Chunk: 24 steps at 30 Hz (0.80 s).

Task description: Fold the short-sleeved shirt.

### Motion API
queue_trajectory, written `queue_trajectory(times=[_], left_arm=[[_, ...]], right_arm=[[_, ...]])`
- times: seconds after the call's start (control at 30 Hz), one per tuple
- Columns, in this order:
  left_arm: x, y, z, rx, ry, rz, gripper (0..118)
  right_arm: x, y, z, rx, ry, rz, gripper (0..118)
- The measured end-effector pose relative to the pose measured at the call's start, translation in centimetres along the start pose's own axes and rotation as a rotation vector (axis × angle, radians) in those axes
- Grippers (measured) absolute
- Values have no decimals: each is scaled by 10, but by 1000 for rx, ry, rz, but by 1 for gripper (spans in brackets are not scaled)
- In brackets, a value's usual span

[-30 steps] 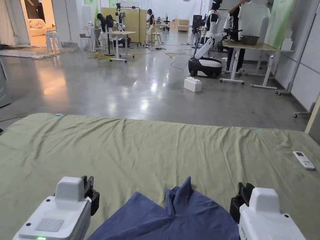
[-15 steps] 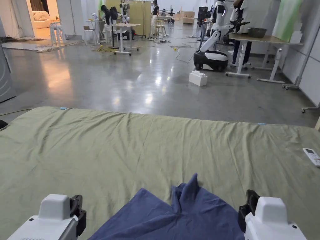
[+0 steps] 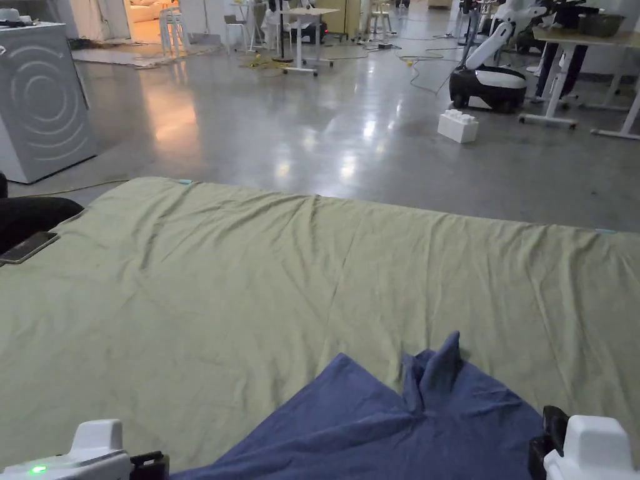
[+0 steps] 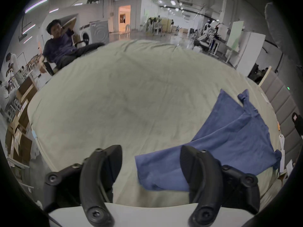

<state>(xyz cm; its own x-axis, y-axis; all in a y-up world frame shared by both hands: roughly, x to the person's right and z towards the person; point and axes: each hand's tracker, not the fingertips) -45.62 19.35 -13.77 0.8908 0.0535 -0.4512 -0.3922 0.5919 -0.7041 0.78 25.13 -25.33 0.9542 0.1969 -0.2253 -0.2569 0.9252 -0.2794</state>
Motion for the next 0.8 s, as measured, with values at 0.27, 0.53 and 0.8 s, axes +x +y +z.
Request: queue_trajectory(times=[0.27,0.53,0.8], left_arm=[[2,-5,-43,-148,46,-45,73],[8,-5,-40,-103,-19,-105,12],[17,-5,-31,-86,-13,-94,6]], right_arm=[[-6,-9,-12,-54,8,26,1],[-3,-18,-40,-114,4,55,1],[36,-15,-154,-347,65,6,18]])
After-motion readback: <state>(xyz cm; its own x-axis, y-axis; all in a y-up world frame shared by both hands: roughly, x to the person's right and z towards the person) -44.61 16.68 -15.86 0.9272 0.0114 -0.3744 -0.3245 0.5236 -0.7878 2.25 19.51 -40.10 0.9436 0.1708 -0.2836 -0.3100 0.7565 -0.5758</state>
